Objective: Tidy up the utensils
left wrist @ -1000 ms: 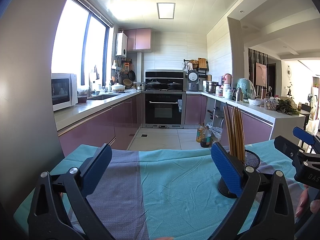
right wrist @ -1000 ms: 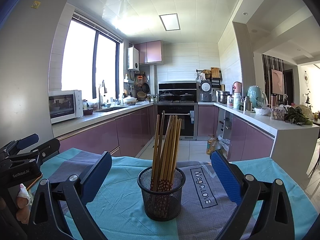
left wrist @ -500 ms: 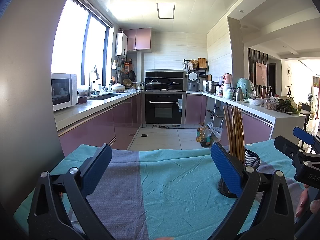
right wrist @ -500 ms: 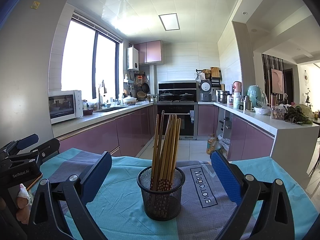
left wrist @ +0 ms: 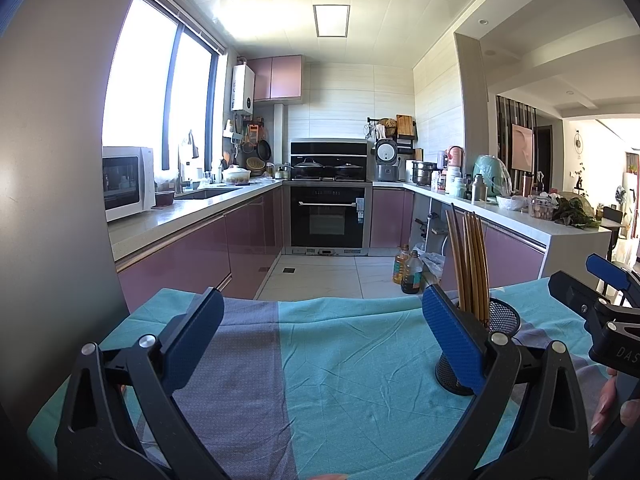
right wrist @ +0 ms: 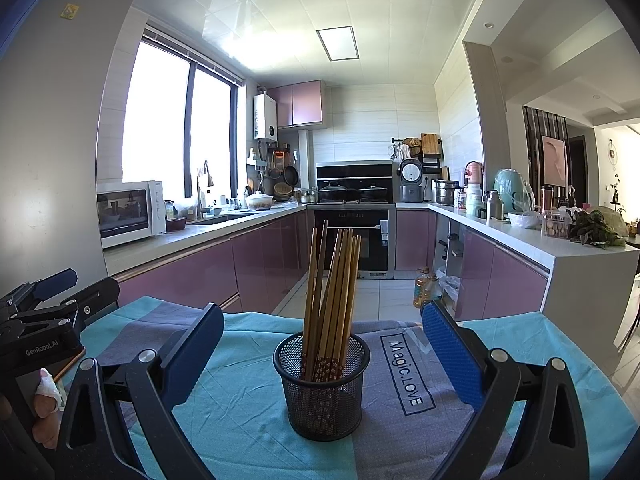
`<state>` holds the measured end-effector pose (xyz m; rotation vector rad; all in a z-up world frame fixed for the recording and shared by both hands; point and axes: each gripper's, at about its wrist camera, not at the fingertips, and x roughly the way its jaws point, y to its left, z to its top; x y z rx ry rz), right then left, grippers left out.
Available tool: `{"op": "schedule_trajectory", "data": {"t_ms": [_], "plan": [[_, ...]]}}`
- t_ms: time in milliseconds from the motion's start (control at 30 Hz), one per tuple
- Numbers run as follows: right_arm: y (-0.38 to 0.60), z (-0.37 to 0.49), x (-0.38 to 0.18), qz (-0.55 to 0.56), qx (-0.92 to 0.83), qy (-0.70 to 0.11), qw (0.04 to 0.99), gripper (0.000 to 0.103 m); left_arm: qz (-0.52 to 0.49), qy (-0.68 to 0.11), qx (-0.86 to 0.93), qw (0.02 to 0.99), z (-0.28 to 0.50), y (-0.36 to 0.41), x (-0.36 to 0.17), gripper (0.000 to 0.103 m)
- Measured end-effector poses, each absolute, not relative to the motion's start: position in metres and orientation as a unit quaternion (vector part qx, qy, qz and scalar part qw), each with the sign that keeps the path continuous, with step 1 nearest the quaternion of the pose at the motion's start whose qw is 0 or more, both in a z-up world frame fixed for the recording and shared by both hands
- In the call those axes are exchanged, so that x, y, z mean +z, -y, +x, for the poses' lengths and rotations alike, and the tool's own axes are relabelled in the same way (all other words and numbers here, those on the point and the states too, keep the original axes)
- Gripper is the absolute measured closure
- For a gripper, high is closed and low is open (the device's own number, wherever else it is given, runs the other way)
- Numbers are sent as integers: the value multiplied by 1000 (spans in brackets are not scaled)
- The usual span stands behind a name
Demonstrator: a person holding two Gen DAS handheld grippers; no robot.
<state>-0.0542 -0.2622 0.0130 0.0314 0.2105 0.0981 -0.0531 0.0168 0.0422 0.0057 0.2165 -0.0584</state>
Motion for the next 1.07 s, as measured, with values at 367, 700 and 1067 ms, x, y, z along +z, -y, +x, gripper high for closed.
{"op": "schedule_trajectory", "data": {"t_ms": [367, 700, 1067], "plan": [[261, -54, 10, 20, 49, -107, 993, 7, 3, -111, -26, 994, -54, -16, 38, 5], [260, -53, 10, 20, 49, -108, 993, 7, 8, -106, -23, 994, -55, -14, 36, 6], [287, -31, -13, 15, 20, -172, 985, 7, 9, -172, -20, 985, -31, -17, 17, 5]]}}
